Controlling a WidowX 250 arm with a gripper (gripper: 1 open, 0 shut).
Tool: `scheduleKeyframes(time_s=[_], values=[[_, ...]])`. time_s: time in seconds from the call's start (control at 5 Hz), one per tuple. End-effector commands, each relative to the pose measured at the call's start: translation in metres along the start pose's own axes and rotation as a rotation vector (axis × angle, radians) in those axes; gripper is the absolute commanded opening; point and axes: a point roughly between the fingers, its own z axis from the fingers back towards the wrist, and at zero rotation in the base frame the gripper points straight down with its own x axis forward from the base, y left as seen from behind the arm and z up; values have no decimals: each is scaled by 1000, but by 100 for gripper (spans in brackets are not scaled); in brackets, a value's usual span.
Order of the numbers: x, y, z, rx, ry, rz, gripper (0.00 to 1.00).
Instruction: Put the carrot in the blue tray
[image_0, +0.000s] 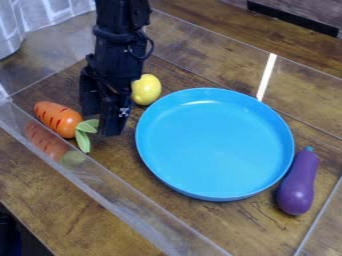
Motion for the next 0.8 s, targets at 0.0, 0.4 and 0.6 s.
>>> scheduleKeyframes(time_s=[0.0,0.4,0.6], values=[[-9,10,10,18,-40,22,100],[-23,16,20,38,-69,40,100],[-26,22,22,55,-76,42,100]])
